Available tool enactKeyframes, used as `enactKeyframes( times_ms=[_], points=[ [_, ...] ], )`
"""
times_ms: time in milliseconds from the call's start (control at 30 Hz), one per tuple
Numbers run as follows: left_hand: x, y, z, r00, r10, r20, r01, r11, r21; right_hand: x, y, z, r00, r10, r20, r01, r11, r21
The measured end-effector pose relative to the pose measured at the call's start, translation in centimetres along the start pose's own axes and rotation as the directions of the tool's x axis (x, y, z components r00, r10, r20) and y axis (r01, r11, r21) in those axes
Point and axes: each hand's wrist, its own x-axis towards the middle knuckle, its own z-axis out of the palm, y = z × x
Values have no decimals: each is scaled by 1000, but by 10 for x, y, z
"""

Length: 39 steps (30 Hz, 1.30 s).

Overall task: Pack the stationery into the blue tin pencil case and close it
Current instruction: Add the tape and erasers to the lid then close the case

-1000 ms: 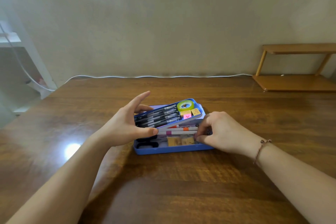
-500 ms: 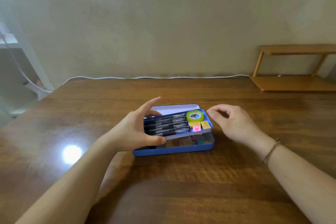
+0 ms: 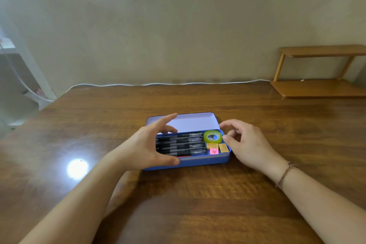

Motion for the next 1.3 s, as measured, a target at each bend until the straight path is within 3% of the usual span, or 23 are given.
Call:
enactKeyframes(
  times_ms=[233, 400, 467, 533, 600, 633, 700, 733, 833, 900, 967, 1000, 1067, 1133, 1200, 1300],
  points=[
    [3, -6, 3, 997, -25, 68, 24, 999, 21, -7, 2, 10, 994, -102, -40, 99, 993, -68],
    [0, -4, 0, 996, -24, 82, 18, 997, 74, -9, 6, 16, 994, -108, 17, 109, 988, -113],
    [-4, -4, -3, 999, 5, 39, -6, 1000, 19, -6, 4, 11, 999, -34, 25, 34, 999, -14],
    [-6, -7, -7, 989, -66, -135, 47, 989, -141, 3, 2, 7, 997, 72, 15, -73, 996, 53],
    [-3, -14, -10, 917, -289, -274, 186, 919, -349, 18, 1, 5, 981, 176, 76, -181, 981, 65],
    [1, -18, -12, 879, -412, -242, 281, 855, -436, 25, -1, 5, 966, 221, 137, -235, 967, 101],
    [5, -20, -11, 843, -527, -102, 384, 725, -573, 35, -8, 5, 928, 277, 250, -339, 906, 254],
    [7, -20, -11, 836, -543, -76, 369, 660, -654, 36, -12, 4, 916, 285, 283, -372, 867, 332],
    [5, -15, -17, 833, -540, -124, 149, 434, -888, 25, -22, -4, 930, 266, 252, -362, 779, 512],
    [-5, -12, -25, 826, -539, -165, 80, 402, -912, 12, -20, -10, 950, 236, 207, -312, 766, 561],
    [-19, -11, -27, 834, -504, -225, 60, 487, -871, -1, -15, -12, 962, 204, 180, -271, 766, 583],
    [-27, -10, -24, 842, -467, -270, 71, 593, -802, -8, -11, -11, 971, 176, 162, -238, 782, 575],
    [-42, -11, -14, 891, -314, -329, 109, 850, -516, -18, 2, -6, 995, 50, 84, -80, 915, 395],
    [-53, -13, -2, 950, -112, -290, 93, 993, -77, -25, 13, -1, 994, -88, 63, 82, 992, 97],
    [-58, -14, 6, 961, -18, -275, 80, 973, 217, -32, 17, 2, 988, -151, 39, 155, 981, -117],
    [-58, -18, 15, 921, 79, -381, 58, 941, 333, -38, 19, 8, 936, -349, -45, 303, 864, -402]
  ],
)
